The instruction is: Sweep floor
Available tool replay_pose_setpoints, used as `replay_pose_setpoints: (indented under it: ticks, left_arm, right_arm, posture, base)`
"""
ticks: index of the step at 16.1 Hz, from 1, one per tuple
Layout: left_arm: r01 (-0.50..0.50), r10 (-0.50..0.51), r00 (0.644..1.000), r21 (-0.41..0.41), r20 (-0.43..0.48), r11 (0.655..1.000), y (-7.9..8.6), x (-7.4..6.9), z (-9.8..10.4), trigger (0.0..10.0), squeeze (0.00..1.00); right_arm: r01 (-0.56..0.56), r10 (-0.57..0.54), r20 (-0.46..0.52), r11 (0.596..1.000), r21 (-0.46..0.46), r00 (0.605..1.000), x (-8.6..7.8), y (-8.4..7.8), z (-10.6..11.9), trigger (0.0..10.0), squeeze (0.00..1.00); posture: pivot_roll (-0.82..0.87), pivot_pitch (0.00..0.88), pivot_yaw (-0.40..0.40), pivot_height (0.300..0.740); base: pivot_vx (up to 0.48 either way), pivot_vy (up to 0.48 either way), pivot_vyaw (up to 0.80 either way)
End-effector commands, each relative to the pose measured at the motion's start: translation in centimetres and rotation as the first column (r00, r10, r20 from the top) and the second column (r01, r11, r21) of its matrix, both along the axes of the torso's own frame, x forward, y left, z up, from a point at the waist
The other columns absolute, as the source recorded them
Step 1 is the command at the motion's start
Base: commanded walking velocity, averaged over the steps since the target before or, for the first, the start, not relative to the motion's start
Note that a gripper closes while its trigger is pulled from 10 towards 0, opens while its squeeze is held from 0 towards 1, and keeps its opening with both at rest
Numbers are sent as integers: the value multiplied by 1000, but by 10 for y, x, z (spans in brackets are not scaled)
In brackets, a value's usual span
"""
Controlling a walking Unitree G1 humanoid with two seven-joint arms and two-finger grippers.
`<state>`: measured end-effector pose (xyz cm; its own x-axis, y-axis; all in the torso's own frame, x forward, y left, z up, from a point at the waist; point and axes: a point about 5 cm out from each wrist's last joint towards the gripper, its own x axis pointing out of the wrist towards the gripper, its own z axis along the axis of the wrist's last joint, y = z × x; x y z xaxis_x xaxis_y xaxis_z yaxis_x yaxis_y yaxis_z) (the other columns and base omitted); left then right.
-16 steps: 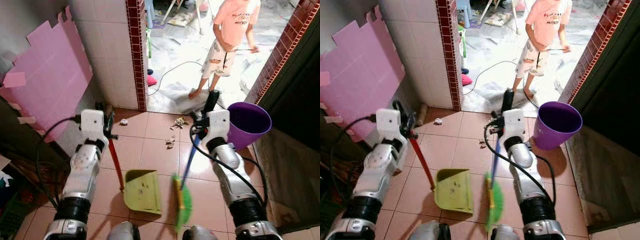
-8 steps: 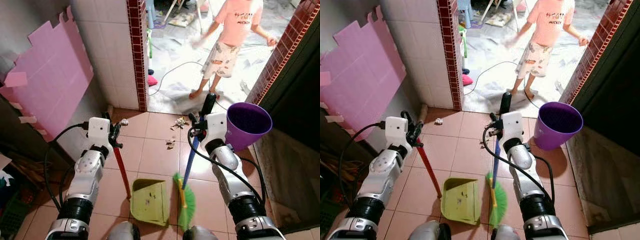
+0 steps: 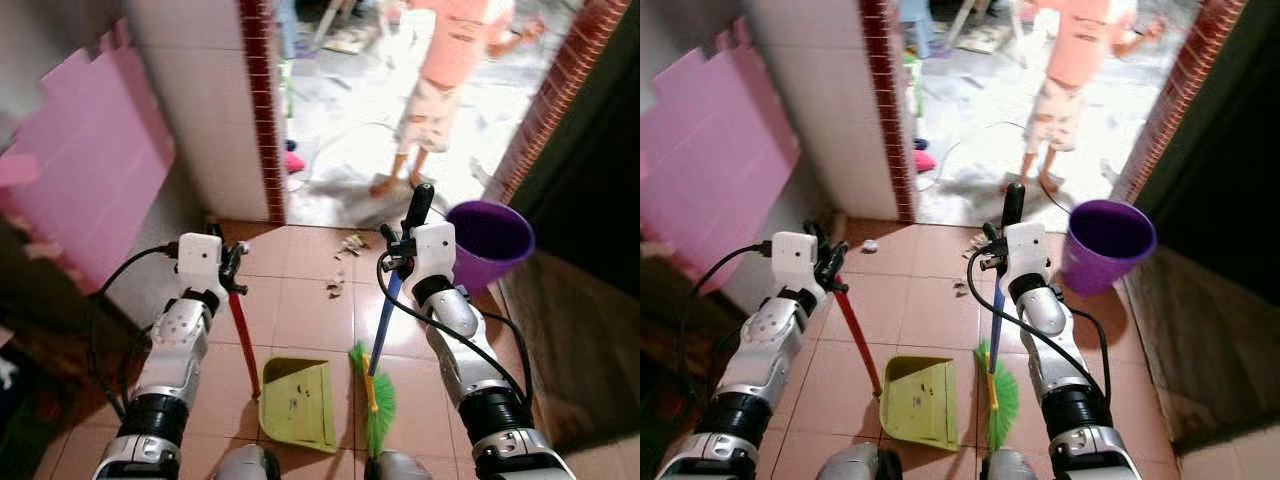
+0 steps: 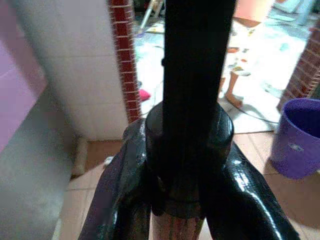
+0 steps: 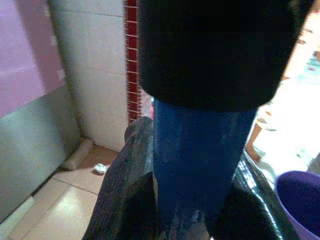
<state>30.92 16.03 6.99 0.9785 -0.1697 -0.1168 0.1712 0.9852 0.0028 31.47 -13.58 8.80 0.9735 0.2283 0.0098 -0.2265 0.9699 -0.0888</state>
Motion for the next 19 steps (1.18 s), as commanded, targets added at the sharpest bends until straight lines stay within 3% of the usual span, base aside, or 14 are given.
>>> replay_pose_setpoints:
  ticks: [1, 5, 11, 19]
  left_arm:
    - [24, -24, 999, -4, 43, 1000, -4, 6, 12, 10000, 0]
    - [30, -29, 999, -15, 46, 999, -6, 7, 13, 10000, 0]
    - [26, -26, 998, -9, 48, 1000, -6, 7, 14, 10000, 0]
    - [68, -68, 994, 0, 81, 998, -11, 2, 16, 10000, 0]
  right_arm:
    - [5, -5, 26, 1000, -23, 1000, 4, -1, 6, 10000, 0]
    - [4, -3, 27, 1000, -31, 1000, 6, -3, 8, 10000, 0]
    - [3, -1, 32, 998, -68, 1000, 7, -5, 9, 10000, 0]
    - [5, -2, 22, 995, -98, 1000, 5, -9, 6, 10000, 0]
  posture:
    - [-88, 0, 50, 740]
    - [-91, 0, 47, 740]
    - [-93, 0, 45, 740]
    - [-96, 0, 45, 740]
  base:
    - [0, 480, -800]
    - [0, 480, -670]
    - [0, 480, 0]
    - [0, 0, 0]
